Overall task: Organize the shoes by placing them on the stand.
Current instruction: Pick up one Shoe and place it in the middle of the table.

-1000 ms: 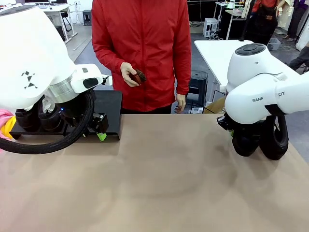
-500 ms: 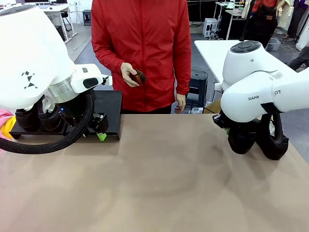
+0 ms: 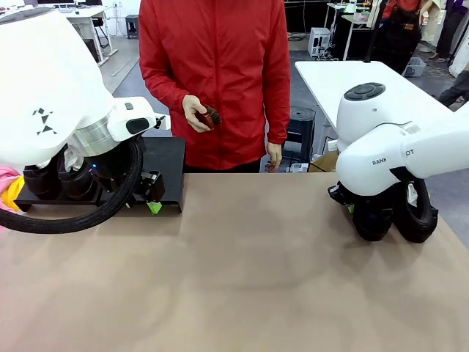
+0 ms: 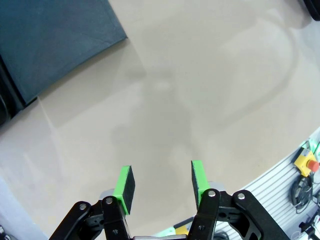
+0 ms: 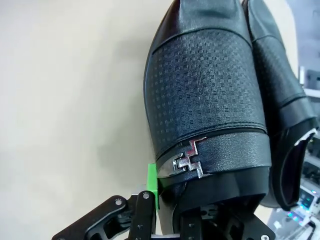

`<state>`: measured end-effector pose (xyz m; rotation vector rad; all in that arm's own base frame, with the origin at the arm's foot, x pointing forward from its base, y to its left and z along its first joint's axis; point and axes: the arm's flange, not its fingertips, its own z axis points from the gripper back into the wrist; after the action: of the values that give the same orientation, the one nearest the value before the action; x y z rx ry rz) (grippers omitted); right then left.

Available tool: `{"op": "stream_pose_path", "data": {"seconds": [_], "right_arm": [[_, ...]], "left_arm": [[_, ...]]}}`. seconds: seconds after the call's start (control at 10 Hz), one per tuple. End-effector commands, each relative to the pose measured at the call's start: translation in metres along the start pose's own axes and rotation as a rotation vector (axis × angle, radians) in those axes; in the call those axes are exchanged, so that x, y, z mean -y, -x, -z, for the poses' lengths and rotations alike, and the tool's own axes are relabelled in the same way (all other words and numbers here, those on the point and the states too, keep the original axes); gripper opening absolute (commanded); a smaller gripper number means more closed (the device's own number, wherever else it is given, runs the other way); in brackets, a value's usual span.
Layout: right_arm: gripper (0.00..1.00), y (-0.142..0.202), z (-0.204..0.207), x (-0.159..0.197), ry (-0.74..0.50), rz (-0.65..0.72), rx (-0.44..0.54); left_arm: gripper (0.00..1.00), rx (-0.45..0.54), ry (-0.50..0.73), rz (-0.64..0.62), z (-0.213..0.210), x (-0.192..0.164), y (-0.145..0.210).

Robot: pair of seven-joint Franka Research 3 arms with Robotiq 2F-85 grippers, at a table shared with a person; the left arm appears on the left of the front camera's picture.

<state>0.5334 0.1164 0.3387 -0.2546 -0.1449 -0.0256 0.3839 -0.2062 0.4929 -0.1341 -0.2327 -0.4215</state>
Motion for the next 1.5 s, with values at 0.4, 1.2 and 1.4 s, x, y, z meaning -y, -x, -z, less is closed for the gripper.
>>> {"op": "stream_pose_path", "data": {"seconds": [0.4, 1.2, 1.4], "right_arm": [[0.14, -0.018, 0.022, 0.004, -0.008, 0.004, 0.049], [1.00, 0.000, -0.027, 0.033, -0.097, 0.091, 0.106], [1.00, 0.005, -0.048, 0.056, -0.142, 0.147, 0.160]], "left_arm": [[0.61, -0.004, 0.001, -0.008, -0.003, -0.001, 0.001], [0.61, -0.004, 0.001, -0.008, -0.003, -0.001, 0.001], [0.61, -0.004, 0.001, -0.008, -0.003, -0.001, 0.001]]}}
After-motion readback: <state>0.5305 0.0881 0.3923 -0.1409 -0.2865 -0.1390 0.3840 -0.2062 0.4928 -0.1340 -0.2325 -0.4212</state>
